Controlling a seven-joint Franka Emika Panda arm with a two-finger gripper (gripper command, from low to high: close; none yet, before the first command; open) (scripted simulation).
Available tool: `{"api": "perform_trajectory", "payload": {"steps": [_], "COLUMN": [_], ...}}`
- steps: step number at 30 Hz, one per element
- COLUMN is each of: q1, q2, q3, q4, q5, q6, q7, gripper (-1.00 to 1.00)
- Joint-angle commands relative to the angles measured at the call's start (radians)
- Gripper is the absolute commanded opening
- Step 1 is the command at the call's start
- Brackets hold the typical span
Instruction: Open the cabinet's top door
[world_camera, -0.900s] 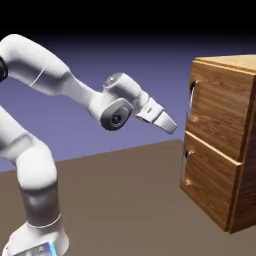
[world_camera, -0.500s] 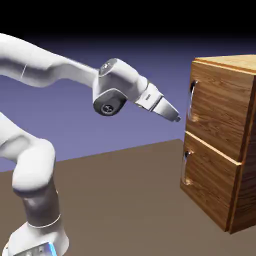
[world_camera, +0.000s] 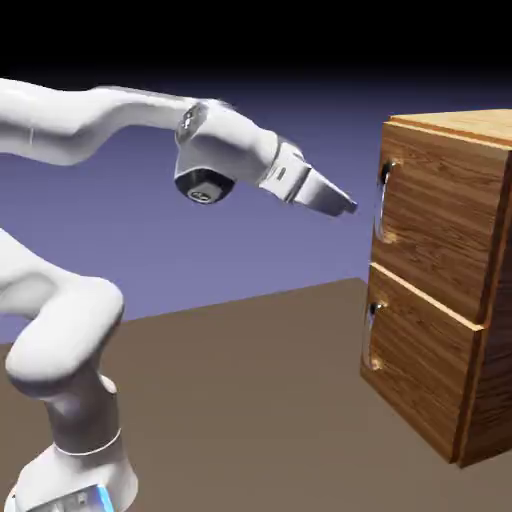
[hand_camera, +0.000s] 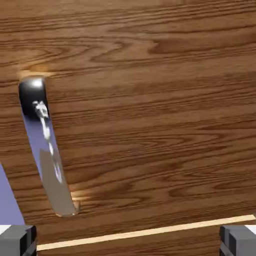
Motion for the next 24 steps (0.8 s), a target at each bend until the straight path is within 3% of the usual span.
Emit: {"api": "perform_trajectory", "payload": {"steps": [1, 24], "q1": [-0.019, -0.461], "q2": [-0.010, -0.229], "q3": [0.019, 0.463], "q4": [0.006, 0.141], "q5": [0.044, 1.044], "q6": [-0.006, -0.148], "q7": [-0.026, -0.634], "gripper": [0.00, 0.00]}}
